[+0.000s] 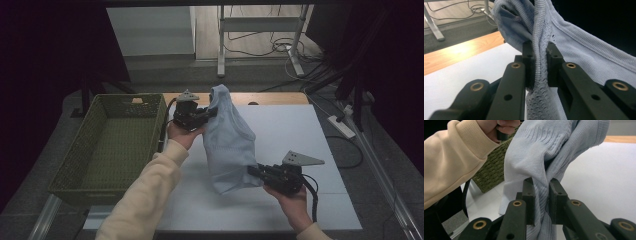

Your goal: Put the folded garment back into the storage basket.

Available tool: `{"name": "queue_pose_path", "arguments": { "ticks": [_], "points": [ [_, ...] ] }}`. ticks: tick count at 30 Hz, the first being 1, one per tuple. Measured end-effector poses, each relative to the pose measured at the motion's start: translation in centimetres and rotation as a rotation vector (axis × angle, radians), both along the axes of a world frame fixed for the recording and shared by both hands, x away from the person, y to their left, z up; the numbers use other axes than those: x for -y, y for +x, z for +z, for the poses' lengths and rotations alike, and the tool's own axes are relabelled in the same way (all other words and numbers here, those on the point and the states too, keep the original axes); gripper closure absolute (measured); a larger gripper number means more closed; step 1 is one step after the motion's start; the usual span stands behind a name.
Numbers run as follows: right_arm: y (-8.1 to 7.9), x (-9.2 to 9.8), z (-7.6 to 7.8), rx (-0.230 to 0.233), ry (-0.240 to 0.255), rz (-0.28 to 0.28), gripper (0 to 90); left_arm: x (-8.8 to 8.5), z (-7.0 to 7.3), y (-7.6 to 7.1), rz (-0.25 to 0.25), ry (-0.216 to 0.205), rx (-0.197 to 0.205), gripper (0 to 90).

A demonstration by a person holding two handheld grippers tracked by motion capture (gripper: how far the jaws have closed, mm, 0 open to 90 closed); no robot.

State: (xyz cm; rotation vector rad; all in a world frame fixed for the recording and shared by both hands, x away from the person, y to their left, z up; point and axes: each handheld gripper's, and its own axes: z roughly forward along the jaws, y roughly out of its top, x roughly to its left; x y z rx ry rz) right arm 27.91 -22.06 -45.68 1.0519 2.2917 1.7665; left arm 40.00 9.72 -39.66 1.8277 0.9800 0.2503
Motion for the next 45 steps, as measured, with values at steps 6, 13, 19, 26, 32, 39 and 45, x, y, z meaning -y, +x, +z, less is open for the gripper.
{"name": "queue_pose_path", "arguments": {
  "ticks": [6,13,19,26,32,39,45],
  "points": [
    [0.2,-0.6,0.4,0.008,0.011,0.006,77.0,-0.6,0.6,-0.1,0.012,0.000,0.010,79.7],
    [0.6,-1.4,1.1,0.021,0.034,0.015,77.0,-1.4,1.6,-0.2,0.022,0.009,0.023,79.7],
    [0.9,-2.4,1.9,0.039,0.050,0.030,77.1,-2.4,3.0,-0.4,0.038,0.016,0.041,79.8],
    [1.2,-3.6,2.7,0.050,0.074,0.048,77.1,-3.7,4.1,-0.7,0.055,0.028,0.055,79.7],
    [1.5,-4.7,3.3,0.054,0.092,0.061,77.1,-4.8,5.0,-0.9,0.066,0.031,0.068,79.7],
    [1.9,-6.0,3.8,0.058,0.105,0.079,77.1,-6.3,5.7,-1.0,0.084,0.030,0.069,79.7],
    [2.2,-7.2,4.2,0.059,0.111,0.088,77.1,-7.4,6.4,-1.2,0.101,0.038,0.081,79.7]
  ]
}}
